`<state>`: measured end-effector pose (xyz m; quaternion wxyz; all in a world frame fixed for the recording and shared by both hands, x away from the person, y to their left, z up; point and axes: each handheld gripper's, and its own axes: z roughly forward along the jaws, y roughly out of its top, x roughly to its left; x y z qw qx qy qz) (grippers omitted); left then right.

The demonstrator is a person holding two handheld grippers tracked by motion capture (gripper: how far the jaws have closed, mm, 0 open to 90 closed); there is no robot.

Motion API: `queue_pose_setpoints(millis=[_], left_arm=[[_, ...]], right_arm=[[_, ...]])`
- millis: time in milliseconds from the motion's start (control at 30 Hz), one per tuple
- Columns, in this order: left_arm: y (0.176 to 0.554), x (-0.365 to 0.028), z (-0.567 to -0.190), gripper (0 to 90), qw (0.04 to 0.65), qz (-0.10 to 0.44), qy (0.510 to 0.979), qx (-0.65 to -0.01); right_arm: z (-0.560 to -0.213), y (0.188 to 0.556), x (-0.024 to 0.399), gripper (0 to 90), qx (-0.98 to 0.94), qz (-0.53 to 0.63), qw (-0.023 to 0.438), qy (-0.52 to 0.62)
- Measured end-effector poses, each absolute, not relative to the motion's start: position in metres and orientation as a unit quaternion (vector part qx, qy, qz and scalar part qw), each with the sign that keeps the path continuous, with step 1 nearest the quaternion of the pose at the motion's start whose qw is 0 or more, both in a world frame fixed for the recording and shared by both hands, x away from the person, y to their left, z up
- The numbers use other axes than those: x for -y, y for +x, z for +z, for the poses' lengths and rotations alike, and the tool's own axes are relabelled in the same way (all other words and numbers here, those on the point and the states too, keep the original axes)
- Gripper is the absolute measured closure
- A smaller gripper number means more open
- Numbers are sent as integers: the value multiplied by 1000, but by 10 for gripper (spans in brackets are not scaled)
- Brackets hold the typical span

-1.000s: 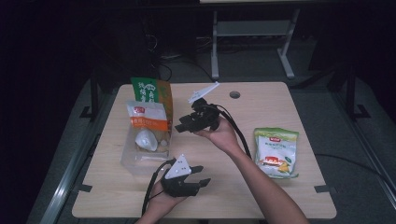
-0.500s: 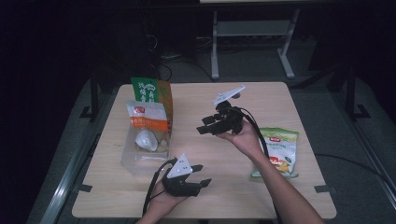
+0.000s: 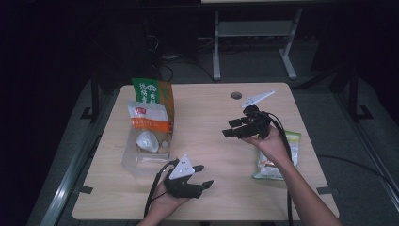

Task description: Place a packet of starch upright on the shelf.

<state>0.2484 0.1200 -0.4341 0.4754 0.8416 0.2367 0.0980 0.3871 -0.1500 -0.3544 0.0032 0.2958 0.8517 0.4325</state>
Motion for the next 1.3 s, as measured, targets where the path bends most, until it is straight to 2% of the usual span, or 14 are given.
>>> queue_pose_setpoints(millis=[1300], left_arm=[[253,-109,-437,341,471,86,844,-243]], right_arm=[[-408,350,300,358,-814,358,46,454]])
